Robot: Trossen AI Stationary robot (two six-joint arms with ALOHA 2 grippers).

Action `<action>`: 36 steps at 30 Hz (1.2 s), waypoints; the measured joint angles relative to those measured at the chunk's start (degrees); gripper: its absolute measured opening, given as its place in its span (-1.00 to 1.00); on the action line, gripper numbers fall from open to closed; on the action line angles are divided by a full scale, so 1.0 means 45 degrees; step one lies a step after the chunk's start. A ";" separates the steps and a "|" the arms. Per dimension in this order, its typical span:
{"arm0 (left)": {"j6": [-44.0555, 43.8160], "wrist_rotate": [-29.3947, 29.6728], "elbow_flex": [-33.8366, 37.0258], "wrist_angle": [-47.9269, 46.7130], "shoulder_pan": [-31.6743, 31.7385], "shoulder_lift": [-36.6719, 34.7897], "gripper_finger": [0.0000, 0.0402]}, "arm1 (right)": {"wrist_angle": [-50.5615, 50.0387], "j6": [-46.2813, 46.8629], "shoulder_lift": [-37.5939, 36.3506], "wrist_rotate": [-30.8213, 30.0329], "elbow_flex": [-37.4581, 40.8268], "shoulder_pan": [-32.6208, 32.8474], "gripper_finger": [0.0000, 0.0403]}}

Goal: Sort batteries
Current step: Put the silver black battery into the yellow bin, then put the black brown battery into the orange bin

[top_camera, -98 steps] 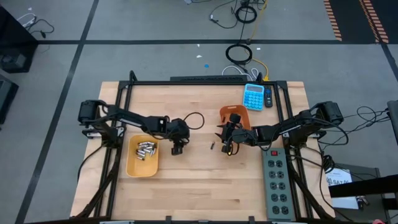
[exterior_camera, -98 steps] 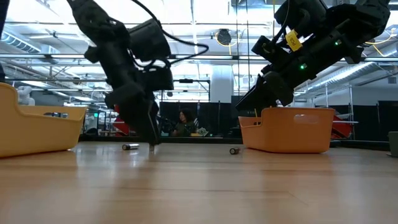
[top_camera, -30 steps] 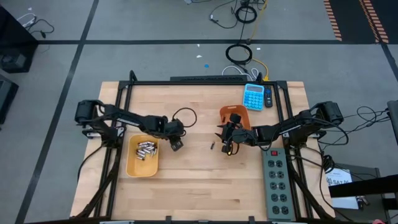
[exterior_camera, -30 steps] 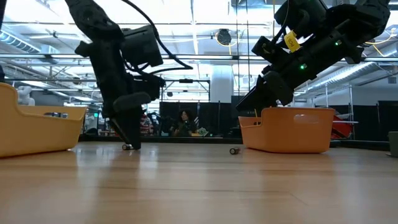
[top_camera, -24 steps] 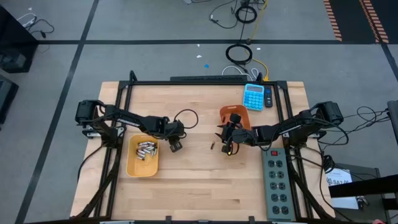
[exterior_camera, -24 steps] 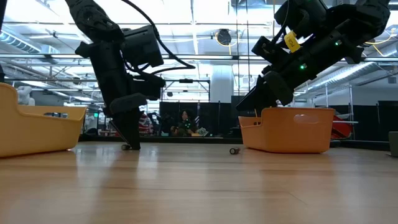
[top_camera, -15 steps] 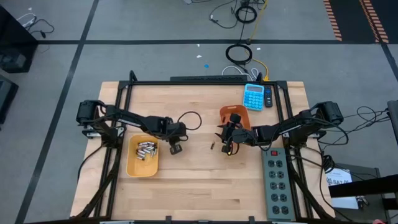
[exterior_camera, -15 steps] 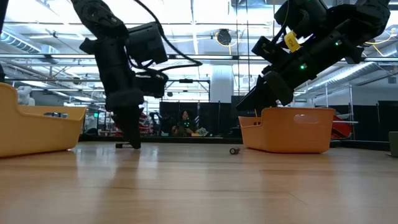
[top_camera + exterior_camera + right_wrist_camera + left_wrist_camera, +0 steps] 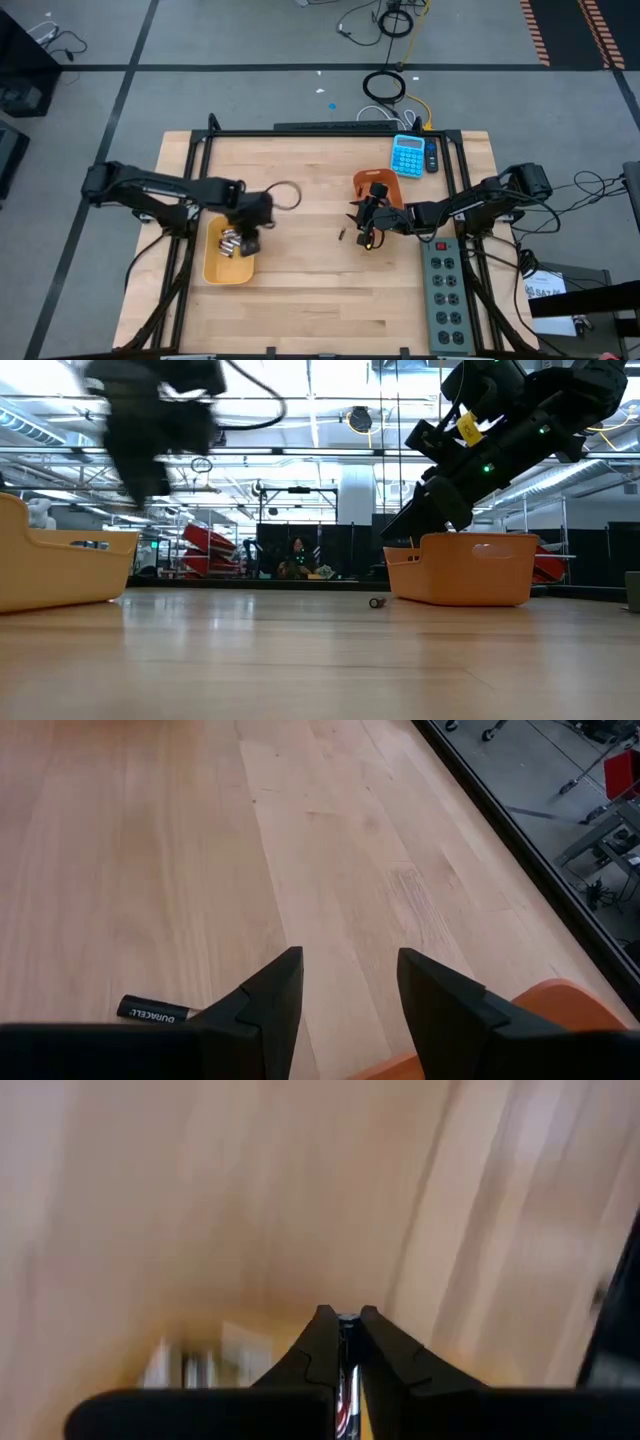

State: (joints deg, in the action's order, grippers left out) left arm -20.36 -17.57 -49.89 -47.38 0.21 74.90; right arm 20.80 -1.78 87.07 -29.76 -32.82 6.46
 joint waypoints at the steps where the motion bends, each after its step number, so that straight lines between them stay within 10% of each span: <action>1: -0.0085 -0.0006 0.0143 -0.0694 -0.0184 -0.0187 -0.88 | -0.0014 0.0008 0.0000 0.0000 -0.0001 0.0001 -0.23; 12: -0.2045 0.2125 0.0923 -0.1549 -0.0841 -0.0613 -0.22 | -0.0005 0.0057 0.0000 0.0002 -0.0002 0.0000 -0.23; 23: -0.0137 0.2035 0.0807 0.0984 -0.0892 -0.0647 -0.13 | 0.0050 -0.0520 0.0000 0.0438 -0.0001 0.0145 -0.23; 36: 0.2556 0.9379 0.0792 0.6606 -0.0908 0.0557 -0.13 | -0.3756 -0.1231 0.0000 0.1035 -0.2424 0.1182 -0.23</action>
State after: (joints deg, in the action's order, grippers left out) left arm -8.86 24.64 -46.33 -17.65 -3.87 77.41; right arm 3.89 -7.31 87.07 -25.10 -43.73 11.78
